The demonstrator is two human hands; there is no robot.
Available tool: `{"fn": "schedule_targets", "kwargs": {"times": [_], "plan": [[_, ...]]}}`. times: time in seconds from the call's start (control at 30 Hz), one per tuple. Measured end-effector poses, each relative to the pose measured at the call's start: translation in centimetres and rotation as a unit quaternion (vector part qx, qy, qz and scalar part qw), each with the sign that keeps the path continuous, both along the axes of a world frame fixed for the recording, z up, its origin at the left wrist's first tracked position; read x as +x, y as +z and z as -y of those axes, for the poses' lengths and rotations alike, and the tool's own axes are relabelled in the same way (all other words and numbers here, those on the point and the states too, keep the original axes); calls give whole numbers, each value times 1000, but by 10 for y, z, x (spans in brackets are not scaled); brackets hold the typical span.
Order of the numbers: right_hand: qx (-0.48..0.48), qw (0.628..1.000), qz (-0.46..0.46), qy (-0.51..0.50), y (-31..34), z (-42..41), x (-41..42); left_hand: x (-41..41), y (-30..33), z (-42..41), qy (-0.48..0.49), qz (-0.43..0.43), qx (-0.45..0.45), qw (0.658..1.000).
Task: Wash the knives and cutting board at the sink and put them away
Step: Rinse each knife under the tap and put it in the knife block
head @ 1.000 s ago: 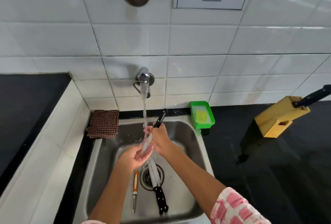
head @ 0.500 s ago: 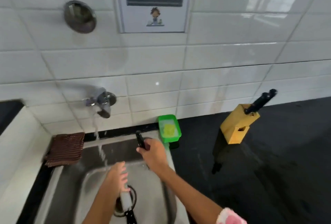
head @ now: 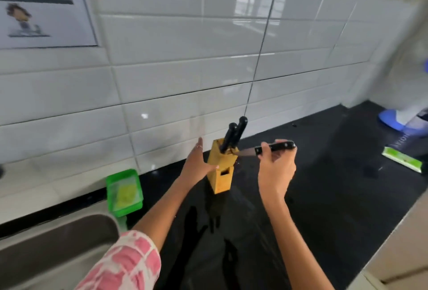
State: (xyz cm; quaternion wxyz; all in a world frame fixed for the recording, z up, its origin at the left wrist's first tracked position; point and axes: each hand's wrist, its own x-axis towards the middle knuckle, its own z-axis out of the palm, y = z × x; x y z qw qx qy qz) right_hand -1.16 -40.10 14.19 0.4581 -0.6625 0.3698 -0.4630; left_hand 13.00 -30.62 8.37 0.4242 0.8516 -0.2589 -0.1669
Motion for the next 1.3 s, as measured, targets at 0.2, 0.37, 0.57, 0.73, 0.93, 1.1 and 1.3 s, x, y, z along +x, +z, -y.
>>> {"fn": "schedule_targets", "kwargs": {"times": [0.2, 0.37, 0.57, 0.73, 0.93, 1.1, 1.3], "plan": [[-68, 995, -58, 52, 5, 19, 29, 8, 9, 38, -24, 36, 19, 999], [-109, 987, -93, 70, -5, 22, 30, 9, 5, 40, -12, 57, -5, 998], [-153, 974, -133, 101, -10, 20, 39, 9, 10, 39, -33, 62, 3, 998], [-136, 971, -158, 121, -17, 21, 38, 8, 12, 38, -43, 66, -5, 997], [-193, 938, -253, 140, -29, 18, 63, 8, 16, 37, -41, 48, 5, 998], [-117, 949, -240, 167, -27, 20, 71, 4, 22, 37, -48, 39, 15, 998], [16, 984, -150, 97, -65, -46, 31, -19, -6, -20, 26, -33, -71, 997]]}}
